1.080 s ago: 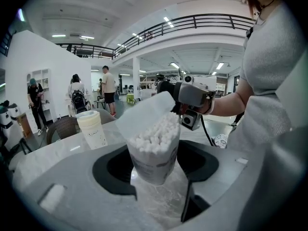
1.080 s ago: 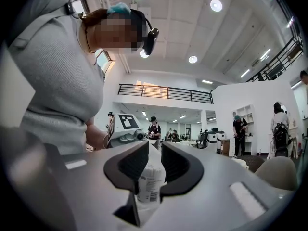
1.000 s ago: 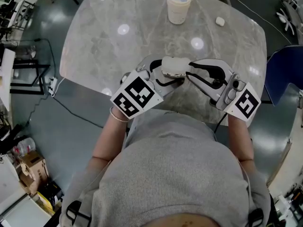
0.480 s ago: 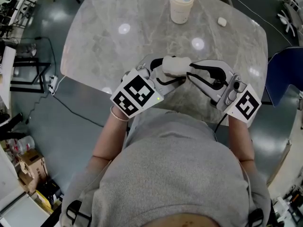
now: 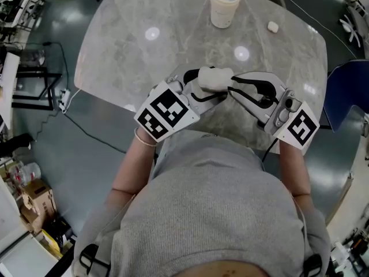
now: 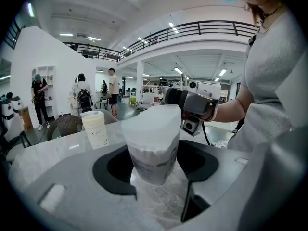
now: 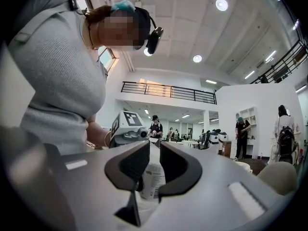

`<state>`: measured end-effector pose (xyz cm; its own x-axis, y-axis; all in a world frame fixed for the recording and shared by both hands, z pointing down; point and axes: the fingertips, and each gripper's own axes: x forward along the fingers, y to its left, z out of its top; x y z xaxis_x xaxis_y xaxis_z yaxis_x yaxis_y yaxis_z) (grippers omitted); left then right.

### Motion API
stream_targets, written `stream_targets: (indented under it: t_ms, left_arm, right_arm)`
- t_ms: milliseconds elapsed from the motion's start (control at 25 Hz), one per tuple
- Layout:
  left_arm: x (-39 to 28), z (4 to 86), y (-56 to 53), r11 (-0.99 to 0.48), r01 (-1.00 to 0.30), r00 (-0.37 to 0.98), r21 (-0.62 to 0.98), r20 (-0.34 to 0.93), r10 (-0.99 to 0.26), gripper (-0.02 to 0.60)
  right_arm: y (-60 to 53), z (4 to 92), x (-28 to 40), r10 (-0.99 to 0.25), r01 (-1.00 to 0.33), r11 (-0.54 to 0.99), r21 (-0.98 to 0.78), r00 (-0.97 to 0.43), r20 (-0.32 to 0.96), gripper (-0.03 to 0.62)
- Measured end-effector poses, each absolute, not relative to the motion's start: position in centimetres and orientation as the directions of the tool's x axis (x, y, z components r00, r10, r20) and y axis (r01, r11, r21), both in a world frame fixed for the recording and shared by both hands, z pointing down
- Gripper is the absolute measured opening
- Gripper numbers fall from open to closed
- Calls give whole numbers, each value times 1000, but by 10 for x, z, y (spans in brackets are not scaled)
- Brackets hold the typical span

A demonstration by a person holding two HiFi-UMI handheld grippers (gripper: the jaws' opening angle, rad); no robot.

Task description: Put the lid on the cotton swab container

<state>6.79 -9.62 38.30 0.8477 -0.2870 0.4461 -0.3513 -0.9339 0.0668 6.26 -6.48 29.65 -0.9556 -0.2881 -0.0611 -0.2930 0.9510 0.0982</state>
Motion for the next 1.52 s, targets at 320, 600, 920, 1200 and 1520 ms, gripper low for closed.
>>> stream_targets:
  t_ms: [320,600,920,1200,1520]
  left_arm:
    - [69,381,-97,-936,-346,854,71,437,-282,273]
    - [71,381,-97,-936,-347,854,66,436,-285,273]
    - [72,381,-98,-930,-358,859,80,420,-295,272]
    - [73,379,-99,-925,-368,863,93,403,-303,270]
    - [72,378,-100,-926,-372,854,69,417,-312,268]
  right_arm:
    - [-63,297,62,-275,-278,952,131,-961,-39,66]
    - [-63,298,64,-279,-282,950,137,-960,-36,66]
    - [-61,301,62,-294,-283,935,213,-956,19,66]
    - [-63,301,60,-317,-295,931,215,-946,73,66]
    - [-63,308,60,-360,-307,915,262,-915,183,66]
